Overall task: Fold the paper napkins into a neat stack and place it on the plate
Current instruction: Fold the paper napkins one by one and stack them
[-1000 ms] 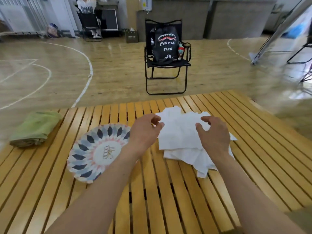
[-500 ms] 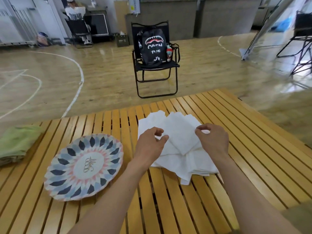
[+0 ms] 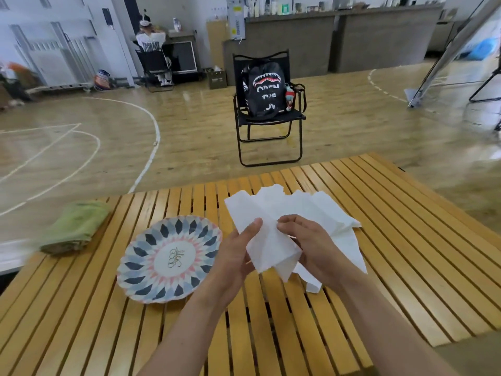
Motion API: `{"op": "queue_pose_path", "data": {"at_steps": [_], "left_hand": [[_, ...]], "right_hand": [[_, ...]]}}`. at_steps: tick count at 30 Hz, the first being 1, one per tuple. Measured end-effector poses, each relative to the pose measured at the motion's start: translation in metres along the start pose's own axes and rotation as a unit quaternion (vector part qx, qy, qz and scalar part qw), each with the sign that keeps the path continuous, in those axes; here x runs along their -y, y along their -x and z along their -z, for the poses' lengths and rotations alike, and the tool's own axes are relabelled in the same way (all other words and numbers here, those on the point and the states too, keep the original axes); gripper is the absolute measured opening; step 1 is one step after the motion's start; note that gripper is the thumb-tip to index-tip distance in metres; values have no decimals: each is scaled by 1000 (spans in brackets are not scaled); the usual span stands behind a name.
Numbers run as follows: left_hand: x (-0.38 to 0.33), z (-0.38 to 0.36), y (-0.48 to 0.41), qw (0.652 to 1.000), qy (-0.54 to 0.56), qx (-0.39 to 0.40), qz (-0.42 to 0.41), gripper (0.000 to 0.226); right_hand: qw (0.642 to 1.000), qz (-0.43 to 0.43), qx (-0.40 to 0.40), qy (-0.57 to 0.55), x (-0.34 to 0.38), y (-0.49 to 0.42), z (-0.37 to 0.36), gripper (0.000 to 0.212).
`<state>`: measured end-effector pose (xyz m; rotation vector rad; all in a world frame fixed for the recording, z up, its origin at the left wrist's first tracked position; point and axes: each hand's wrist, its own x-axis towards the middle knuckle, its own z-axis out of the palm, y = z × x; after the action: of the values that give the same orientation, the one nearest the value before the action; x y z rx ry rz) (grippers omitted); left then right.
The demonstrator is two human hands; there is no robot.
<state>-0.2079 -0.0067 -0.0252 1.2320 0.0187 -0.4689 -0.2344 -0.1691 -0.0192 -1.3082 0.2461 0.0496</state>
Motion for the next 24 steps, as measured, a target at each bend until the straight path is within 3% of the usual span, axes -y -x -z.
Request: {"op": "queue_pose_path", "data": {"at_steps": [6,12,14,18,21,24], "left_hand": [[11,32,4,998,37,-49,-27,53],[12,35,-6,996,-63,-66,-13,35],[12,34,-11,996,-58,-66,10,24],[11,29,-15,997,-62,-54,-1,25],[13,23,-17,984,-161,-44,-57,30],[16,17,-12,949,-289,-57,-110,26]], "right_hand": [[996,-29,-19,-85,-7,-6,-2,27],[996,-64,27,58,-22,-11,-5,34],[997,-58,4,50,-24,-16,-8,34],[997,-76,7,18,-23,-19,-9,35],[995,-94,3,22,-29,-18,-10,23],[990,-98,-59,81,-37,-20,-10,18]]}}
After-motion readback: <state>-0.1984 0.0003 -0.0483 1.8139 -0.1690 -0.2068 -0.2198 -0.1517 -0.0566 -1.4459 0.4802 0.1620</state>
